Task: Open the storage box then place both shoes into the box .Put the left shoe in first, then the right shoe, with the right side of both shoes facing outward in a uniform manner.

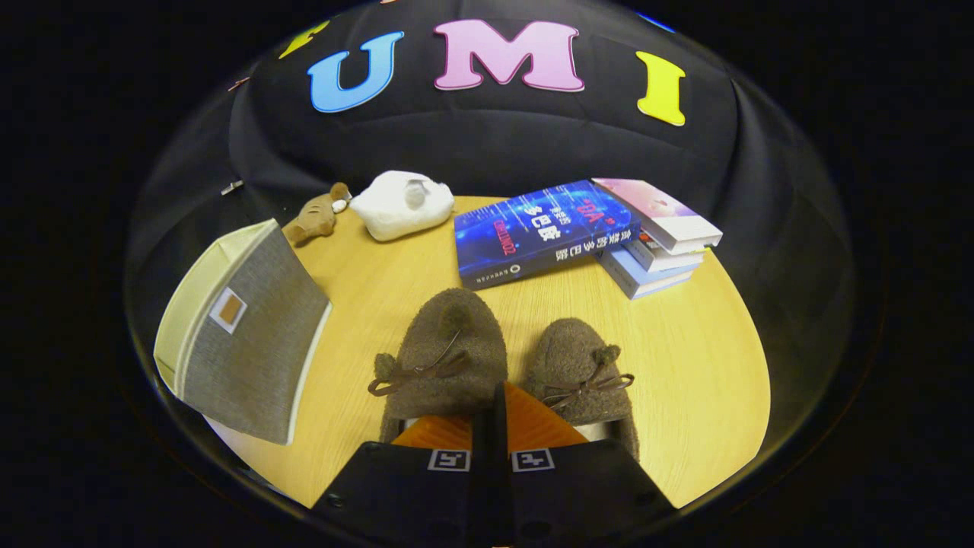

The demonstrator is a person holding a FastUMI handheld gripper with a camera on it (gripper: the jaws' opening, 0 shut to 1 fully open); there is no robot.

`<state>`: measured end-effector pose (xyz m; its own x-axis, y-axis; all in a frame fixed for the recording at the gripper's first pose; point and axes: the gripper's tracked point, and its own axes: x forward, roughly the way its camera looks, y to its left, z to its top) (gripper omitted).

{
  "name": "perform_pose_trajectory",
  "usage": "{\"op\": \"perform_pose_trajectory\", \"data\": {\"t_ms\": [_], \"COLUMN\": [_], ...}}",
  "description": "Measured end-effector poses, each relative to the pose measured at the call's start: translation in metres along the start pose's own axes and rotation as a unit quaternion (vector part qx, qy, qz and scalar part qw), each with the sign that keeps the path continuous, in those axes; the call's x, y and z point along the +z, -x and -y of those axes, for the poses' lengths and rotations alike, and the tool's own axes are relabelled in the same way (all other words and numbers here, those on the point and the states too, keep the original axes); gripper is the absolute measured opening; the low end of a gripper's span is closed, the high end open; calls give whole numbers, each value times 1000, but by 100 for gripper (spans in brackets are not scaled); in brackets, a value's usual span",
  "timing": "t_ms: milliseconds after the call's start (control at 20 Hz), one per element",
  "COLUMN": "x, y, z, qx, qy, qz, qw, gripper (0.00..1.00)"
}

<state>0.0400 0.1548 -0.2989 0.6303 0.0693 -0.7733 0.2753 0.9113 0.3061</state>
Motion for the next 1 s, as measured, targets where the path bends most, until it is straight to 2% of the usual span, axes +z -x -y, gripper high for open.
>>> {"op": "perform_pose_trajectory", "data": {"t_ms": [300, 600, 850, 1000], "x": [63, 127, 160, 159], "y": [58, 95, 106, 97], "z": [-44, -126, -208, -257], "qx": [21, 64, 100, 114], "qy": [5, 13, 16, 5], "qz": [39, 66, 70, 56], "qw": [999, 996, 992, 992], "gripper": [5, 5, 5, 5]}}
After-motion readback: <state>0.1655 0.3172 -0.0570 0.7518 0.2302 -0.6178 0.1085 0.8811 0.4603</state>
